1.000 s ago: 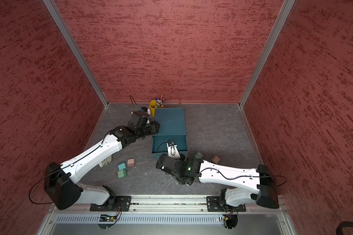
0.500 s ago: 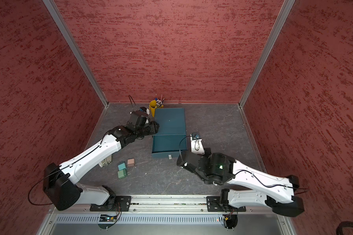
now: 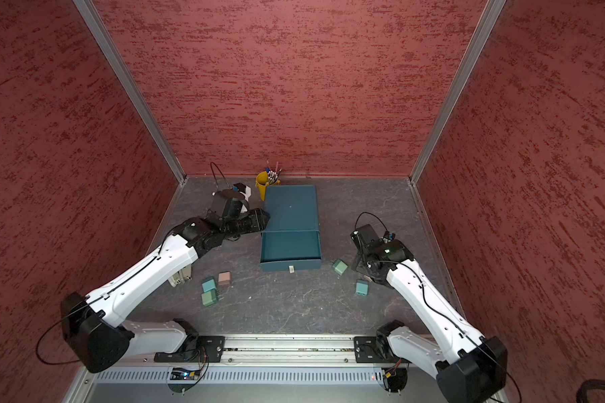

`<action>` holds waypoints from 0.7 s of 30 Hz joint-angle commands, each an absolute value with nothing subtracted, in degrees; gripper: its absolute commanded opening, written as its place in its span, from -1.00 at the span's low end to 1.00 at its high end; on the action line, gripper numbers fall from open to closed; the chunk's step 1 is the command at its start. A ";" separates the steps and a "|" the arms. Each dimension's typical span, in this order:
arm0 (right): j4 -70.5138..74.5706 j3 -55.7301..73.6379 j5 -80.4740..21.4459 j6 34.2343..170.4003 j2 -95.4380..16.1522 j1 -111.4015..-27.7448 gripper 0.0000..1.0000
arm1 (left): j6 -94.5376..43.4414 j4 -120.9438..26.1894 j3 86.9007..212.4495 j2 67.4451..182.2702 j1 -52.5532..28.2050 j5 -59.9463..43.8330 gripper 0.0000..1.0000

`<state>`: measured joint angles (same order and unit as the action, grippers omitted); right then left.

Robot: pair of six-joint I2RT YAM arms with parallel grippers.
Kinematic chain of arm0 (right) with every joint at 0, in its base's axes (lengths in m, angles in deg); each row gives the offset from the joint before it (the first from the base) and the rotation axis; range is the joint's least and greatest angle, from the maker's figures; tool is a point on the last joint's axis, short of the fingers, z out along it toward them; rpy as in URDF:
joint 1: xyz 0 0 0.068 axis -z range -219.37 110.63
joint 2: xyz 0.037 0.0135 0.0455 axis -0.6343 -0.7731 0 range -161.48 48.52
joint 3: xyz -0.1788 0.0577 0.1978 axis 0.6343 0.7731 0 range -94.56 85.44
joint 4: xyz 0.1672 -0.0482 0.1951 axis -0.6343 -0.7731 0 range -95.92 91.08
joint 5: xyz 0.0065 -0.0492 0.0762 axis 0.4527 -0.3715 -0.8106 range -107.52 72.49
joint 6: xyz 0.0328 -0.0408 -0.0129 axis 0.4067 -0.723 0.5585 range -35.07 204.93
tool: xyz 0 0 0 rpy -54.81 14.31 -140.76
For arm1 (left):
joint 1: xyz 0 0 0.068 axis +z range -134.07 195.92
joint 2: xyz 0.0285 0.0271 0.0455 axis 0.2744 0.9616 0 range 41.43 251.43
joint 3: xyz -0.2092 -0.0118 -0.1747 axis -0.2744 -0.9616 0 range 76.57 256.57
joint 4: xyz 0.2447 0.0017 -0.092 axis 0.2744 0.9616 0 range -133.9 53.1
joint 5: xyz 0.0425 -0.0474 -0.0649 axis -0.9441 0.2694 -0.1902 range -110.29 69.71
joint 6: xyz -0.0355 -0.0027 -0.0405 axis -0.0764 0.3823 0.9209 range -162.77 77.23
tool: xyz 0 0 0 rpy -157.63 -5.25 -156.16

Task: Place the plugs into the drawer by color
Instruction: Pick up the plug from the center of the board.

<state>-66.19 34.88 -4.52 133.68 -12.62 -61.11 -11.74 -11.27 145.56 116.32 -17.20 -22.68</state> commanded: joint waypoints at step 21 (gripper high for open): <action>-41.84 51.40 -15.46 129.42 -19.91 -57.42 0.21 | -13.15 -12.05 140.25 114.98 -16.88 -21.27 0.13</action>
<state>-45.51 50.53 -14.95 130.49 -19.57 -57.89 -11.76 -12.50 141.32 115.34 -17.18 -21.54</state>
